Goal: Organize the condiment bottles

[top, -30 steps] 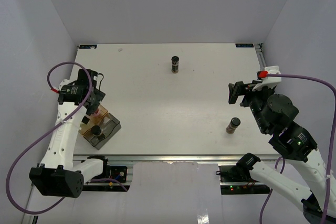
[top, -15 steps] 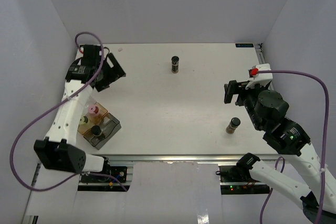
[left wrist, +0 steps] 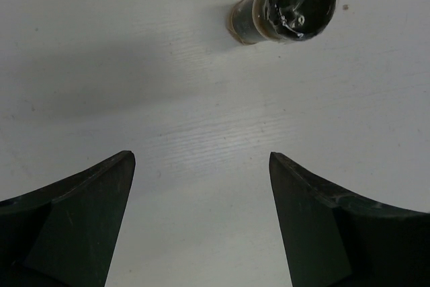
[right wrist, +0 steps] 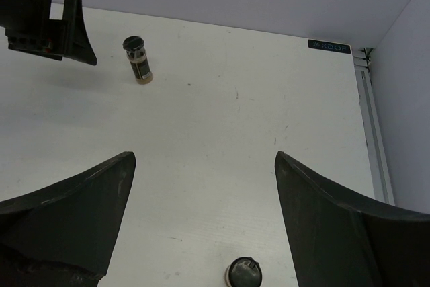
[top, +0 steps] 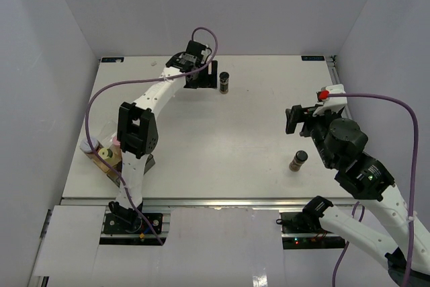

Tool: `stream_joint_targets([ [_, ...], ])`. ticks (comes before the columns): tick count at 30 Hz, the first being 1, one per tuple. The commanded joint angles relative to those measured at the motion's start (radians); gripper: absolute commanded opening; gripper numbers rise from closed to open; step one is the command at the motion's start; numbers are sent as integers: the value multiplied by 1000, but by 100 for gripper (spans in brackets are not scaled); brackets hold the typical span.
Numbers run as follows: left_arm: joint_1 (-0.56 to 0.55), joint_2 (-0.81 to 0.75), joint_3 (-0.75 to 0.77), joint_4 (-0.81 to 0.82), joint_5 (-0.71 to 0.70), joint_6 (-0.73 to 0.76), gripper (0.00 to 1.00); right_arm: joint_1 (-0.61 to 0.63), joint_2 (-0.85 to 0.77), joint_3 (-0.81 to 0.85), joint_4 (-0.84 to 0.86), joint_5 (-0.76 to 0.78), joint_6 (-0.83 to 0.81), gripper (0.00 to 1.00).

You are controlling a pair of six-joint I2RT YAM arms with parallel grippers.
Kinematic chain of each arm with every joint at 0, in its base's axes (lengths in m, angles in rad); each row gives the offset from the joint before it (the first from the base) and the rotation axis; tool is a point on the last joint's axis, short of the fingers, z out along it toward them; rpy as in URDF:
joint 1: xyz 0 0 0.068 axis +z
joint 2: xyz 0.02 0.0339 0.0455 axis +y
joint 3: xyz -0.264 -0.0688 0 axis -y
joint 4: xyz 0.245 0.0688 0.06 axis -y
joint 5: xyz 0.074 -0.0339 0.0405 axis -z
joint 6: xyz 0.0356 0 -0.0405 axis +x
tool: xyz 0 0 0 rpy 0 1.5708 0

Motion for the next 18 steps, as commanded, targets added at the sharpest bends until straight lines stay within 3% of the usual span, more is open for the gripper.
stream_joint_targets([
  [1,-23,-15,34,129,-15,97,91,6,-20,-9,78,5,-22,90],
  [7,-40,-60,-115,384,72,105,89,7,-29,-22,87,8,-29,91],
  [18,-77,57,27,399,25,145,89,8,-43,-40,105,35,-36,91],
])
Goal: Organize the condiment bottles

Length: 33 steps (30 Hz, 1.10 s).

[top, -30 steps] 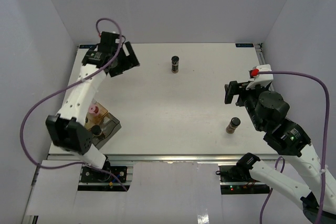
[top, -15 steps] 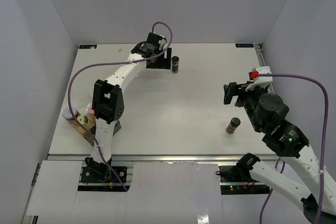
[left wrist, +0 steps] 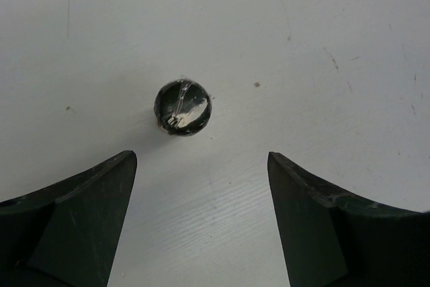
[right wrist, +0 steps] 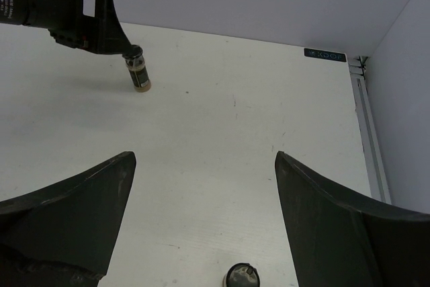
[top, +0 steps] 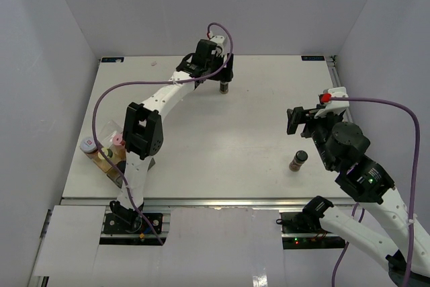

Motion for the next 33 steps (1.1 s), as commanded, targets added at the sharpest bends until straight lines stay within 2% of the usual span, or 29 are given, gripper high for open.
stream_joint_targets([
  [1,-10,14,42,61,-18,31,89,6,-9,-8,61,30,-14,91],
  [15,-14,91,73,108,-115,61,88,6,-16,-16,72,58,-14,90],
  [22,-16,88,13,167,-97,62,85,6,-3,-15,79,52,-14,91],
  [33,-19,135,64,173,-99,65,82,6,-27,-29,81,81,-48,90],
])
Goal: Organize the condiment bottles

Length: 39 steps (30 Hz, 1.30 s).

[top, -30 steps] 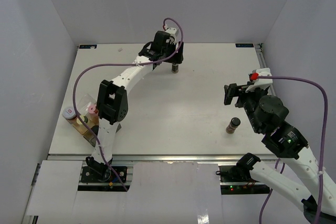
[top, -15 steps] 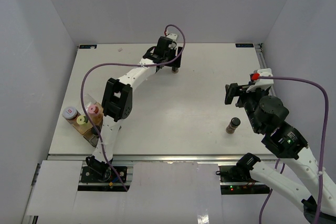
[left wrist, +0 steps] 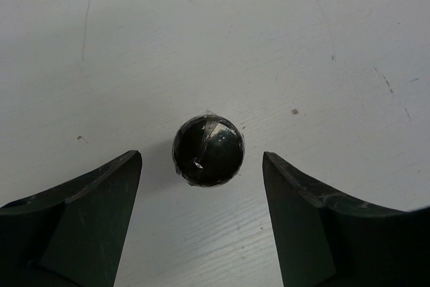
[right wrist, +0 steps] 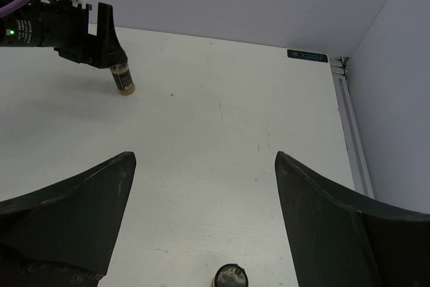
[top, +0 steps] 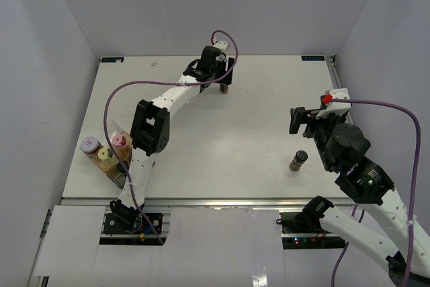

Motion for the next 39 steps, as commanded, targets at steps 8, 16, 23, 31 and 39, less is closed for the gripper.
stream_joint_targets([
  [8,-5,34,57,24,-3,-5,78,6,-5,-8,65,35,-24,90],
  [16,-8,45,56,29,-4,11,71,6,-14,-20,77,35,-25,90],
  [23,-9,32,13,61,-20,14,48,6,-7,-21,81,28,-27,90],
  [31,-12,-22,-34,45,-74,-10,16,6,-5,-27,83,22,-23,90],
  [39,-15,-214,-263,76,-173,-105,0,6,1,-27,85,-3,-15,90],
])
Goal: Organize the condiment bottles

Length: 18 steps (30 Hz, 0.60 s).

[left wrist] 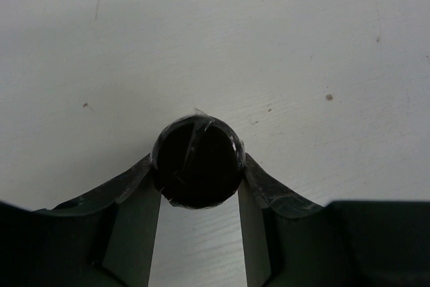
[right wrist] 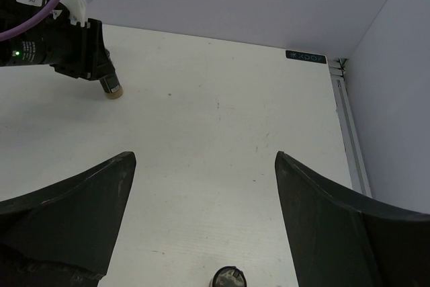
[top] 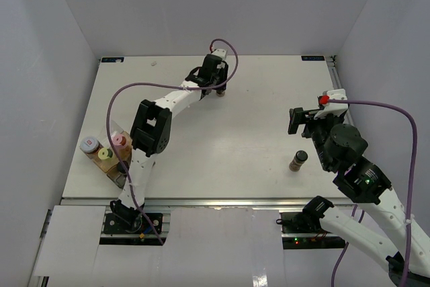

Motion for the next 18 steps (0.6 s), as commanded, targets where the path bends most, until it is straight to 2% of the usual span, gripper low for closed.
stream_joint_targets([
  [1,-9,-219,-143,-7,-101,-83,0,6,8,2,56,-12,4,90],
  [8,-31,-483,-447,-87,-308,-196,0,6,12,8,55,-51,14,91],
  [13,-38,-722,-581,-192,-403,-293,0,7,4,11,61,-88,19,91],
  [14,-38,-729,-594,-215,-412,-310,0,6,4,11,61,-96,19,91],
  [18,-48,-916,-660,-412,-486,-433,0,6,11,25,59,-138,19,90],
])
